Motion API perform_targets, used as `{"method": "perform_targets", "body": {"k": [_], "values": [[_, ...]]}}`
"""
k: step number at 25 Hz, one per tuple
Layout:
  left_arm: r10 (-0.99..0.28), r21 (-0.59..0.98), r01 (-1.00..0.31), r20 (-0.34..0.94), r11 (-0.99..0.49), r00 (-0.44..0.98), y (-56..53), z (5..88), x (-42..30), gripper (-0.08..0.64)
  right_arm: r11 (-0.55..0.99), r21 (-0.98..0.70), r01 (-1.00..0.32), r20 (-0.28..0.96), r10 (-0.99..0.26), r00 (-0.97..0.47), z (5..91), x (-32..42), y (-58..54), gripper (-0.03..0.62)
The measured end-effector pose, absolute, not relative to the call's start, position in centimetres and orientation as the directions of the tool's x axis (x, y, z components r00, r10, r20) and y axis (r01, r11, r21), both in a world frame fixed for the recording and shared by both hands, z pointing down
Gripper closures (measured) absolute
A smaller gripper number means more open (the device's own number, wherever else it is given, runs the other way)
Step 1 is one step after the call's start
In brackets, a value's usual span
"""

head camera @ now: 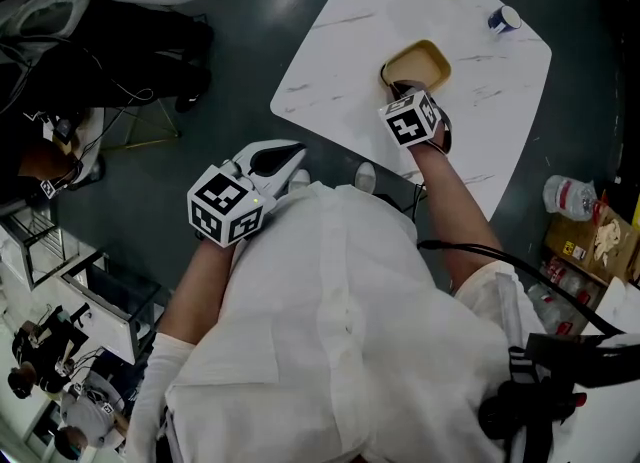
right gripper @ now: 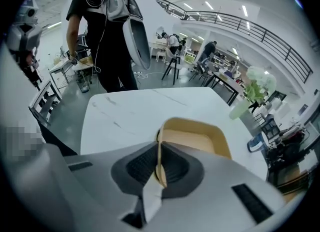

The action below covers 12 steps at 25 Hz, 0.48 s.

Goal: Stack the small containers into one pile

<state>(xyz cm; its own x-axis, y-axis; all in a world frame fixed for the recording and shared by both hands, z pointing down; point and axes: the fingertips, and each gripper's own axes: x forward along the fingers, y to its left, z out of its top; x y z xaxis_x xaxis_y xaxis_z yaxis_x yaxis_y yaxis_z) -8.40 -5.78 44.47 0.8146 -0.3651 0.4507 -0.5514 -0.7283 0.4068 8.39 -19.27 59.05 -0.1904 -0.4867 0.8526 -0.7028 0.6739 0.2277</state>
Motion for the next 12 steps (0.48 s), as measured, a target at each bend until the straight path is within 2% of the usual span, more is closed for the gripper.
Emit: {"method": "perform_targets", "body": {"k": [12], "values": [[-0.363, 0.411, -0.554, 0.455, -0.724, 0.813, -5.71, 44.81, -8.99, 0.554, 0.697, 0.164, -0.698, 0.868, -0.438, -0.233, 60.12, 7.91, -19.23, 0.574]]}}
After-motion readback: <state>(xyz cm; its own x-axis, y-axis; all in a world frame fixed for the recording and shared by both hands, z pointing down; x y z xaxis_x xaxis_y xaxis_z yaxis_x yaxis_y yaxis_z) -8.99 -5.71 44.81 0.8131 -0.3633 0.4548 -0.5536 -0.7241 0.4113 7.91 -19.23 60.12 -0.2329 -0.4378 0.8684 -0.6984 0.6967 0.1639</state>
